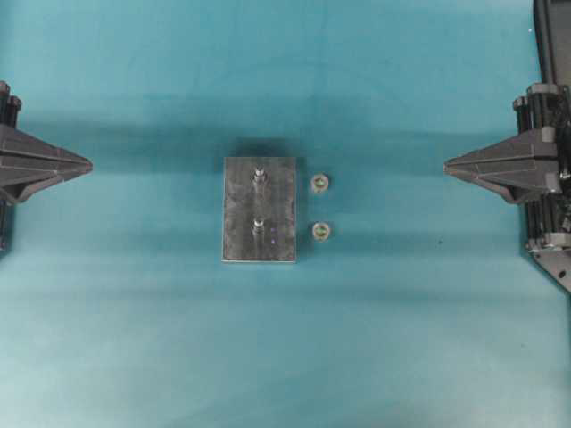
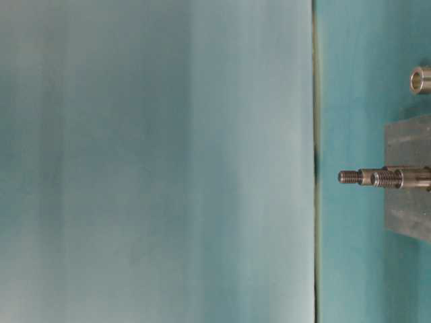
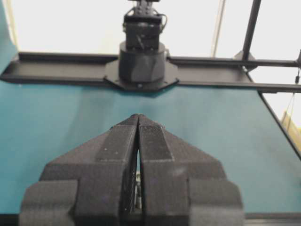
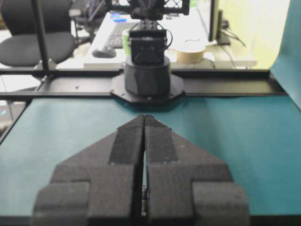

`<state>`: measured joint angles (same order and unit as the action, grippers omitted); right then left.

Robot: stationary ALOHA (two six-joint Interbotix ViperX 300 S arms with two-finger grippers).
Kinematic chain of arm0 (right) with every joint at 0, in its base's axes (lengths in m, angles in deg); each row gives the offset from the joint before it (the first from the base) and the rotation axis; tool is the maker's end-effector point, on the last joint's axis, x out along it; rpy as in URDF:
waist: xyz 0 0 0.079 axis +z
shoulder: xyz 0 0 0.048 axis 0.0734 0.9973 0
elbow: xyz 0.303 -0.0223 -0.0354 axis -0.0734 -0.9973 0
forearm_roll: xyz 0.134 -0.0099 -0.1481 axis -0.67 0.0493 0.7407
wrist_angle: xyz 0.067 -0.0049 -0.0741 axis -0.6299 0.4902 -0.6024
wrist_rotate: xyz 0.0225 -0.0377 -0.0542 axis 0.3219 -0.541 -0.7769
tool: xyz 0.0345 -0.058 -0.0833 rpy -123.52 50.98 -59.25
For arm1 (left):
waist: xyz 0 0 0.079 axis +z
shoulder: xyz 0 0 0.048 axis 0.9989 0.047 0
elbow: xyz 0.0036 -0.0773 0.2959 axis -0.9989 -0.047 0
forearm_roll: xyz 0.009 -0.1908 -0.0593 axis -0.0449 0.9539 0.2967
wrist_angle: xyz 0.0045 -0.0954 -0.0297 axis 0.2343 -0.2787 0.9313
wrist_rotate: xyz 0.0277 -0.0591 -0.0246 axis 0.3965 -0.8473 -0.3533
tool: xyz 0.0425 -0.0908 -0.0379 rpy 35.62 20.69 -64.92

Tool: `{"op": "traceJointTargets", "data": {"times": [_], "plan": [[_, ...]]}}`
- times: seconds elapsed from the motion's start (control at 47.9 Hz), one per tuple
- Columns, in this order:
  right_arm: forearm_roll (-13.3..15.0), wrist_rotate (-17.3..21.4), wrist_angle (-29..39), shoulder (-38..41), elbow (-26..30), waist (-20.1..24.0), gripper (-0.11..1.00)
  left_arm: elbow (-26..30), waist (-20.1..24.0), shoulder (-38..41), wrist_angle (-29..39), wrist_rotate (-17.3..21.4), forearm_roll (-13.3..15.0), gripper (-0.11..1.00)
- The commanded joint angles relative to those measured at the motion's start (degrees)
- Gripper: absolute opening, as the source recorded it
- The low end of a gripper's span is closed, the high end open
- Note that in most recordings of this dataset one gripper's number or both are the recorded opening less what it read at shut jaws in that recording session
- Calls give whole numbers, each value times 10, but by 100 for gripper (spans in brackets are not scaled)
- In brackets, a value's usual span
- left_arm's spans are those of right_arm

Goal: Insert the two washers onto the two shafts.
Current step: 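Move the right gripper over the upper steel washer beside the block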

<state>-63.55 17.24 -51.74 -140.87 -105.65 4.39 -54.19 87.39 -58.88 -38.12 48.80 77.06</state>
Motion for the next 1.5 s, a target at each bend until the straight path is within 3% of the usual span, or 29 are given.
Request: {"op": "traceJointTargets", "data": {"times": [0.0,0.104,0.23,0.48,0.815,1.107,1.337,1.421,1.483], "plan": [[-4,0,-4,4,9,-9,1,0,-1,11,19,-11,-4,0],[-33,14,22,3,3,-17,1,9,1,15,62,-14,-4,0],[-72,39,143,12,15,-35,1,27,11,16,127,-14,-5,0],[-67,42,303,66,79,-61,1,38,18,24,237,-11,-8,0],[-66,41,361,197,135,-80,1,44,18,71,263,-16,-7,0],[-66,37,479,294,209,-132,1,49,18,90,277,-22,-7,0],[-71,33,505,380,277,-148,1,50,18,87,318,-23,-8,0],[-72,28,524,417,307,-148,6,53,18,87,324,-23,-8,0],[-72,16,546,445,328,-147,16,55,18,88,324,-22,-8,0]]}}
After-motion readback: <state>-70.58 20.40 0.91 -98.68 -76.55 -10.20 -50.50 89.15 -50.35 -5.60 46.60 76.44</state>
